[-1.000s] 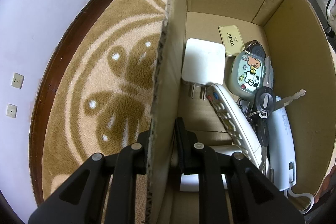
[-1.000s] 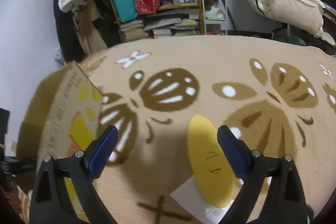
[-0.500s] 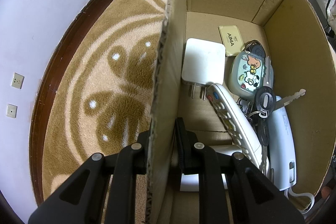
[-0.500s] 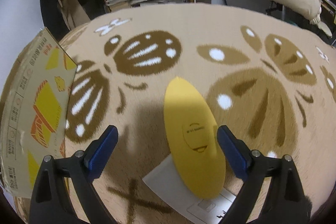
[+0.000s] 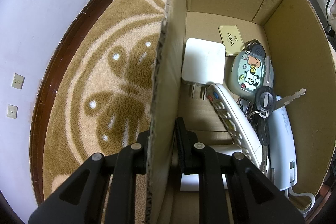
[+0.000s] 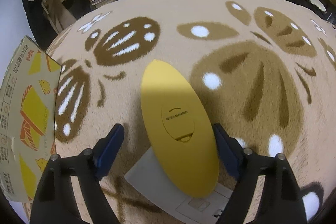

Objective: Organize rigid objects
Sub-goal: 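Move the right tool back to the yellow oval board on the rug, then close the right tool on the yellow oval board and lift it, then carry the yellow board into the box and release it with the right tool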

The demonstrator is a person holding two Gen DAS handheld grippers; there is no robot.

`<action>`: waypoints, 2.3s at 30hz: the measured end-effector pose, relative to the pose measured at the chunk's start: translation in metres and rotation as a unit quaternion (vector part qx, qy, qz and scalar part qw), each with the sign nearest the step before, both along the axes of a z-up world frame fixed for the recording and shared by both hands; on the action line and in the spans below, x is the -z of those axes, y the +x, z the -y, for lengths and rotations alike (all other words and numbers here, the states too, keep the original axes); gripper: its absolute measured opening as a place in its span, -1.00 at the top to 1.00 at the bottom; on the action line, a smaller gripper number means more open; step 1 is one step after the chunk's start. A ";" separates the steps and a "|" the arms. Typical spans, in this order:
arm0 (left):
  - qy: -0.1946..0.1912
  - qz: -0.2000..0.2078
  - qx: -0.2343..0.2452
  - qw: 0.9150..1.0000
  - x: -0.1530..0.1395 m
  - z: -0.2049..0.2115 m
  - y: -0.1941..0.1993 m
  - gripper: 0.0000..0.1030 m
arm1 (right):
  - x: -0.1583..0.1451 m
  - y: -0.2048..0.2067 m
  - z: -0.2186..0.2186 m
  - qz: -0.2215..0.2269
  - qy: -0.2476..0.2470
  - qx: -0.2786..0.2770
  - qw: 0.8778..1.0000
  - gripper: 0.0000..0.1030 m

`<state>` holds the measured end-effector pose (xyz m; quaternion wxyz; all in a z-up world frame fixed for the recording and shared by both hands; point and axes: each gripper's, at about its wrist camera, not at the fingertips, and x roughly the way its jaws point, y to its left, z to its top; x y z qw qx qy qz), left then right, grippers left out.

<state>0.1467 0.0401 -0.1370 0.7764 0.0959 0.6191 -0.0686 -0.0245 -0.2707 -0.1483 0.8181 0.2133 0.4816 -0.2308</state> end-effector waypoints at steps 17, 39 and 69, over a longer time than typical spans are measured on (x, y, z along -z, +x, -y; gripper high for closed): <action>0.001 0.000 0.001 1.000 0.000 0.001 -0.001 0.68 | -0.011 -0.007 0.005 0.014 -0.010 0.019 1.000 -0.15; 0.003 0.001 0.002 1.000 -0.001 0.000 -0.001 0.67 | -0.030 0.001 -0.001 0.081 0.051 0.003 0.995 0.85; 0.004 0.001 0.003 1.000 -0.001 0.001 -0.001 0.67 | -0.177 0.000 -0.105 0.296 -0.015 -0.144 0.944 0.88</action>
